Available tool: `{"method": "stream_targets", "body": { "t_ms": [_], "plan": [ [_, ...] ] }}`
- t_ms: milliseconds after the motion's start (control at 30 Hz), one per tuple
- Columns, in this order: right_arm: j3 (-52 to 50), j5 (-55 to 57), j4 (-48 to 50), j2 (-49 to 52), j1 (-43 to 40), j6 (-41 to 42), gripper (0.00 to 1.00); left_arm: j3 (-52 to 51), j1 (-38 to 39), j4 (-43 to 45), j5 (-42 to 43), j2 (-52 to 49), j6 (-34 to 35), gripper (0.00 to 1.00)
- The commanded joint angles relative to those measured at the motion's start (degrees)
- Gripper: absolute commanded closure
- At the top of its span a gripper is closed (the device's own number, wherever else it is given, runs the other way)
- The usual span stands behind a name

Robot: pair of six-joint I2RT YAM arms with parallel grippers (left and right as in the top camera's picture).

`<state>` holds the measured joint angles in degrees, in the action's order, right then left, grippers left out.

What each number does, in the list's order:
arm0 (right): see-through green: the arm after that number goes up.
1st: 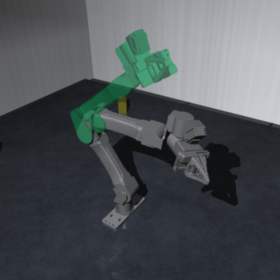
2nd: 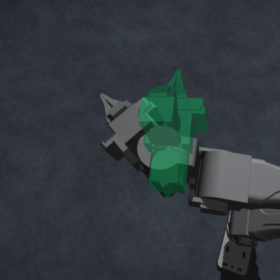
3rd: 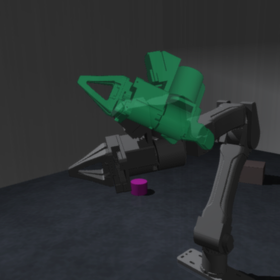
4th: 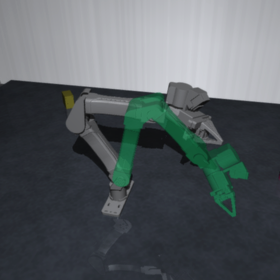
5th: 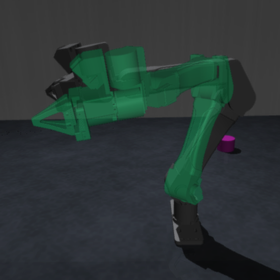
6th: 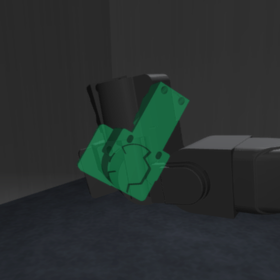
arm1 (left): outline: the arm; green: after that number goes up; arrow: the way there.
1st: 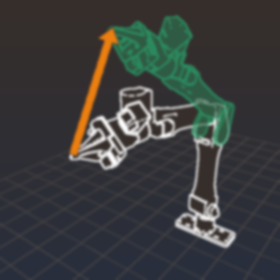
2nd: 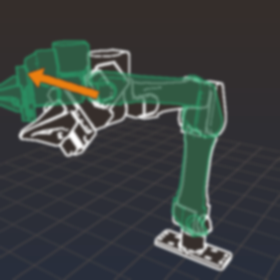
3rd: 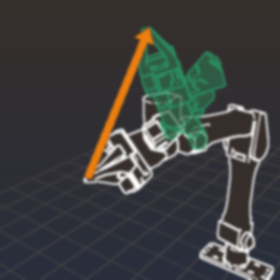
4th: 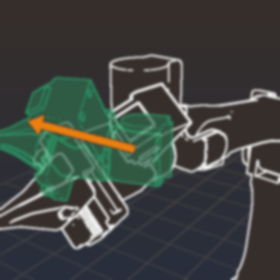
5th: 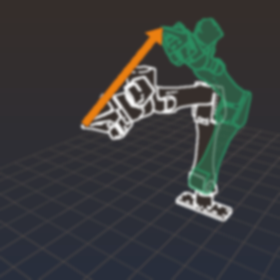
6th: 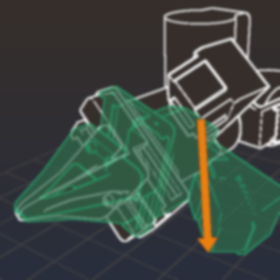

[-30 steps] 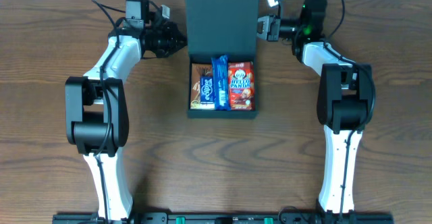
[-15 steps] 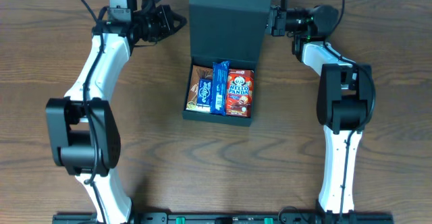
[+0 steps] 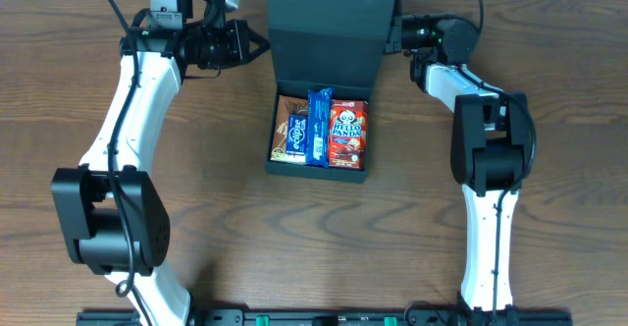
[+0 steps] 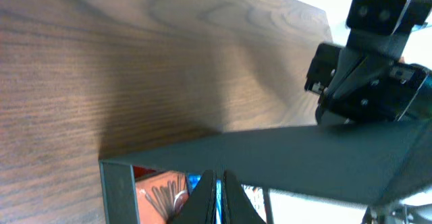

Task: Pack container
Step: 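Push the lid upright with both grippers and pull arms outward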

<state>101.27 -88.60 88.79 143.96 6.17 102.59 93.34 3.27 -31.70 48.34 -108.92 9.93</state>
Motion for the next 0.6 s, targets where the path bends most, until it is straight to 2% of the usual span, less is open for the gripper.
{"method": "stream_targets", "body": {
  "t_ms": [0, 233, 400, 567],
  "plan": [
    [0.35, -0.55, 1.16, -1.25, 0.66, 1.38, 0.98, 1.07, -0.09, -1.79, 5.38, 1.29, -7.17, 0.94],
    [0.35, -0.31, 1.14, -1.25, 0.44, 2.23, 0.98, 1.07, -0.09, -8.98, 6.03, 3.76, -17.16, 0.94],
    [0.35, -0.15, 1.22, -1.27, 0.52, 3.28, 0.98, 1.07, -0.68, -9.57, 2.38, 6.32, -17.68, 0.94],
    [0.35, -0.11, 1.44, -1.27, 1.70, 5.46, 0.98, 1.07, -2.73, -3.91, 1.64, 13.20, -16.72, 0.94]
  ]
}}
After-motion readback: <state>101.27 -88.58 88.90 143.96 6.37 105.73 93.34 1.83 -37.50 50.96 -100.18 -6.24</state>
